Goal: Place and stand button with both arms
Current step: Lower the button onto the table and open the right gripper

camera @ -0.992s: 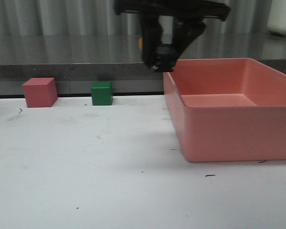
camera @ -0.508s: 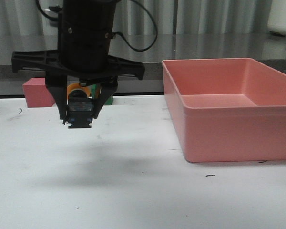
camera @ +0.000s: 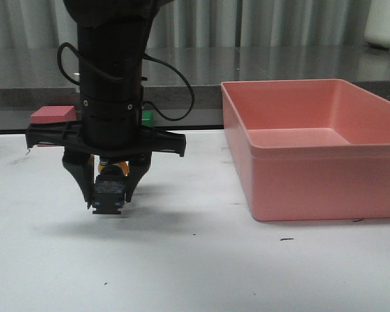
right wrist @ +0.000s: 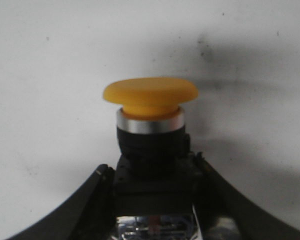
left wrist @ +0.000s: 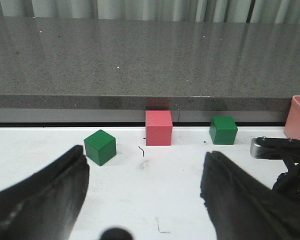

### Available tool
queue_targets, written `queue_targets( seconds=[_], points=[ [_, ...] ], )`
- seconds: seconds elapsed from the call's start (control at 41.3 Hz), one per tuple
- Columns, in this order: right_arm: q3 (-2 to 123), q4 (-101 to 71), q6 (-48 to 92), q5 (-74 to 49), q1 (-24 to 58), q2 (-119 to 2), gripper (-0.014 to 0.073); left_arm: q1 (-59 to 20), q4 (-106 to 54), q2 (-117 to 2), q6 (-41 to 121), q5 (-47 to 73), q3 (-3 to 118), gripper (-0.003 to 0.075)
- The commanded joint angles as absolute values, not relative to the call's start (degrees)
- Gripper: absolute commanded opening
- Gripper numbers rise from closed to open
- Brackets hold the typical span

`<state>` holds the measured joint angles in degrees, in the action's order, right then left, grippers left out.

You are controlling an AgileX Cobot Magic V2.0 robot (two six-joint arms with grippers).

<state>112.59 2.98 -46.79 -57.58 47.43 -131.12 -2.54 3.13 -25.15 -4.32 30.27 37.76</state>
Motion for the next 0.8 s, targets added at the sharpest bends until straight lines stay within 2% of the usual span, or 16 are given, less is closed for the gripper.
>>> queue_targets(
  seconds=[0.0,0.145,0.266,0.363,0.532,0.774],
  points=[
    [114.59,4.16,-46.86,-56.60,46.94,-128.30,0.0281,-2.85,3.09,-25.99,-4.20,25.43,39.70,0.0473],
    [114.59,4.16,-47.28,-56.66,46.90,-129.09,0.0311,-2.85,3.09,-25.99,-4.20,25.43,39.70,0.0473],
    [115.17,4.16,-47.28,-56.76,46.90,-128.97,0.0444,-2.85,3.09,-25.99,-4.20,25.43,39.70,0.0473],
    [116.37,4.16,-47.28,-57.10,46.90,-128.97,0.0508,-2.85,3.09,-25.99,-4.20,25.43,39.70,0.0473],
    [119.47,5.91,-45.43,-61.45,46.90,-128.05,0.0509,-2.85,3.09,-25.99,-4.20,25.43,39.70,0.0473],
    [119.54,11.40,-32.57,-67.97,46.90,-121.24,0.0509,-2.85,3.09,-25.99,-4.20,25.43,39.70,0.0473]
  ],
)
